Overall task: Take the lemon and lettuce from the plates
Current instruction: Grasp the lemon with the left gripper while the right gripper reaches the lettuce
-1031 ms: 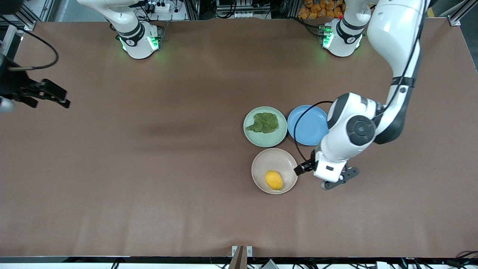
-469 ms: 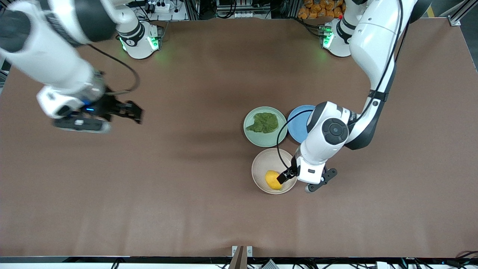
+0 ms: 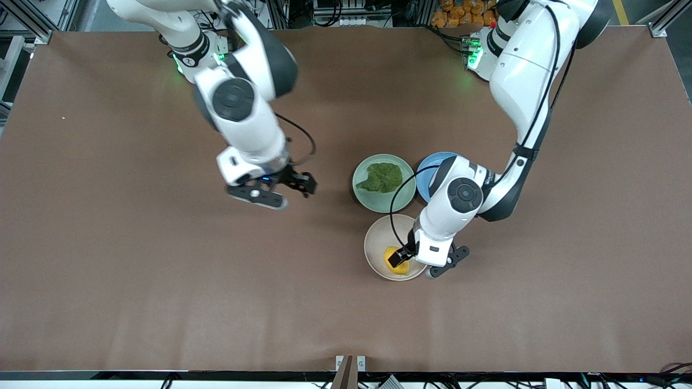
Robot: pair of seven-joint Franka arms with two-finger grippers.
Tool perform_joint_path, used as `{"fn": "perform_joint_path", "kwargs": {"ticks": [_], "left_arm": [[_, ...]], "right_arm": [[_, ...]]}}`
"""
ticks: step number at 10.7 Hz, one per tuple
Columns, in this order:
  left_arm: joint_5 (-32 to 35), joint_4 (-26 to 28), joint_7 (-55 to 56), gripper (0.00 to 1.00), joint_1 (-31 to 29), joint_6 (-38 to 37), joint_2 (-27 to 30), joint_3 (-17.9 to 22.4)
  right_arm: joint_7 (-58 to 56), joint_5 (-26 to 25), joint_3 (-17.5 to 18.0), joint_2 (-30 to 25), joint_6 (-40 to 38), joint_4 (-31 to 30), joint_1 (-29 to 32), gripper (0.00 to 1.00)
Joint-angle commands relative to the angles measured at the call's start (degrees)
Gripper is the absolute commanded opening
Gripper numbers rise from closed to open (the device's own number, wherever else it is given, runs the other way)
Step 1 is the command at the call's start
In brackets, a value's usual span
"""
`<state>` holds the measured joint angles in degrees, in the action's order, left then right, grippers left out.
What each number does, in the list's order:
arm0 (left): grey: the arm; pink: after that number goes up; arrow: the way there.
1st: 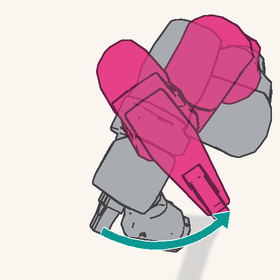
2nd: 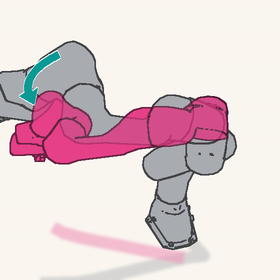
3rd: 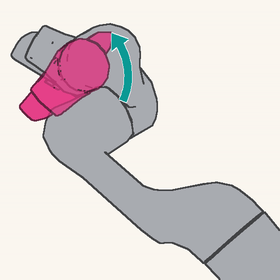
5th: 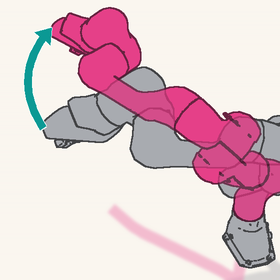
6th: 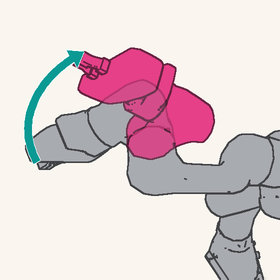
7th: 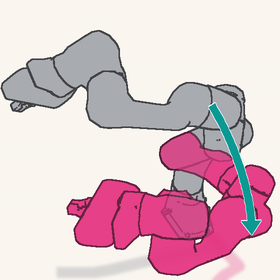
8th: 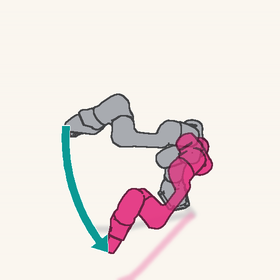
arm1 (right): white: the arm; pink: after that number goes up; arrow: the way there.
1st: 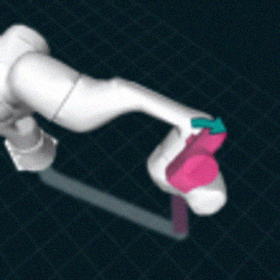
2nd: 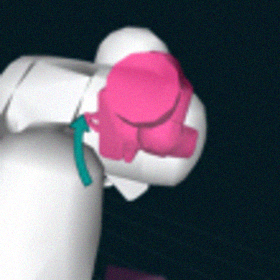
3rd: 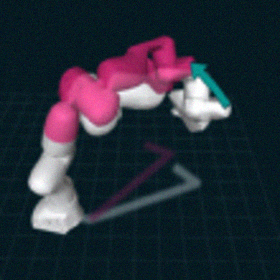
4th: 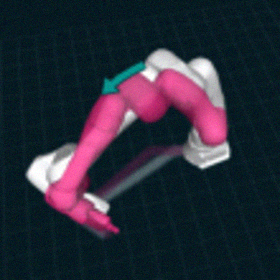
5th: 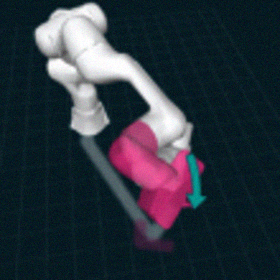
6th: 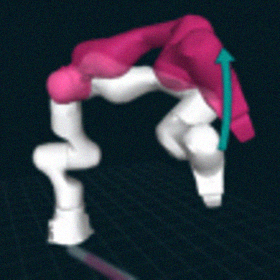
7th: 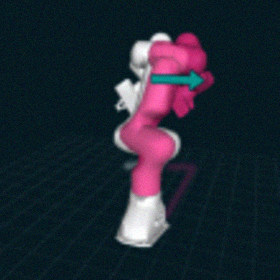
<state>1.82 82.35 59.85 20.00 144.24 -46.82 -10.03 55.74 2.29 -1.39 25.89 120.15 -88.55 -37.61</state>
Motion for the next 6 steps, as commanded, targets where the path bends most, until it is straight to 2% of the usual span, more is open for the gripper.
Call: {"fn": "perform_joint_path", "kwargs": {"ticks": [1, 3, 5, 6], "left_arm": [[0.3, -1.7, 1.8, 1.0, 1.1, 2.1, -2.0, 0.9], [0.4, -1.7, 1.8, 1.0, 1.4, 4.1, -3.4, 1.0], [0.5, -1.7, 1.7, 1.0, 1.5, 5.0, -4.0, 1.0], [0.5, -1.7, 1.7, 1.0, 1.9, 5.1, -4.2, 1.1]], "right_arm": [[12.4, -2.8, -0.8, 5.2, 5.2, 1.7, -6.6, 1.0], [18.1, -6.1, -0.9, 10.1, 7.3, 3.5, -11.7, 0.94], [21.9, -8.3, -0.9, 12.3, 7.4, 4.8, -14.1, 0.79], [22.0, -8.8, -0.9, 12.9, 7.4, 5.0, -15.3, 0.77]]}}
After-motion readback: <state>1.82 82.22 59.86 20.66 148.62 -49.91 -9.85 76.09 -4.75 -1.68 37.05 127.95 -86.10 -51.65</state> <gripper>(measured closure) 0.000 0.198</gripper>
